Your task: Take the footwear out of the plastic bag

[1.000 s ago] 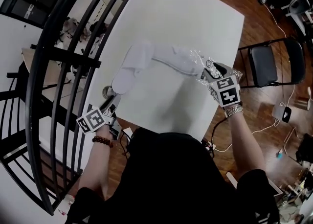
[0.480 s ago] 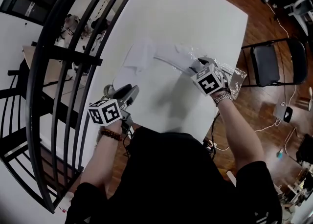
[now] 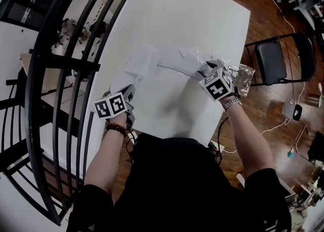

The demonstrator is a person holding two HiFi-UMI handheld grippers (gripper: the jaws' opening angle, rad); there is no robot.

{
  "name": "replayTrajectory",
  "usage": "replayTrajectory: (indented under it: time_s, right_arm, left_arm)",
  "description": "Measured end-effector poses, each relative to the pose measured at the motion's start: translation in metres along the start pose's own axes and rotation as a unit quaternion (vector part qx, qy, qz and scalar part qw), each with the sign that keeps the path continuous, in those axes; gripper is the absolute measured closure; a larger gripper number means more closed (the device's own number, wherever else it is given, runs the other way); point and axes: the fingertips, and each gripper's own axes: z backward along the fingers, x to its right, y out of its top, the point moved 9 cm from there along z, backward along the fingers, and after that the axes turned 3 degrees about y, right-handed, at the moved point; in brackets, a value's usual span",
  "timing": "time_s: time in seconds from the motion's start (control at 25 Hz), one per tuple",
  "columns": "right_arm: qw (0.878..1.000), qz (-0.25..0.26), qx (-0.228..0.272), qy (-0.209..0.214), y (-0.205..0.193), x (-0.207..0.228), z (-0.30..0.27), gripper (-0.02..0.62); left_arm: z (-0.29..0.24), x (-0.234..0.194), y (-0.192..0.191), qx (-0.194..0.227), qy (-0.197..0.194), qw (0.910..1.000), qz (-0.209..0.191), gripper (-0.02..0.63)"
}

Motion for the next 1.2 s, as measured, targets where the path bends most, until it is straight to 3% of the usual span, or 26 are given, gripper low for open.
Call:
replayTrajectory:
  time_s: [0.84, 1.04, 1.2]
  right_arm:
    - [0.996, -0.075, -0.026, -0.039, -0.059, 0.044, 0.021, 0.39]
    - [0.996, -0.075, -0.027, -0.033, -0.069, 0.044, 0.024, 0.394]
    - [0.999, -0.037, -0.023, -0.006, -0.075, 0.038, 0.027, 0.401]
  left_arm:
    - [-0.003, -0.002, 0.003, 0.023, 0.024, 0.9994, 0.012, 0.592]
    - [0.0, 0.016, 0.005, 0.026, -0.021, 0.9993, -0.018, 0.591]
    - [-0.007, 0.041, 0.006, 0.016, -0.079, 0.9962, -0.035, 0.494]
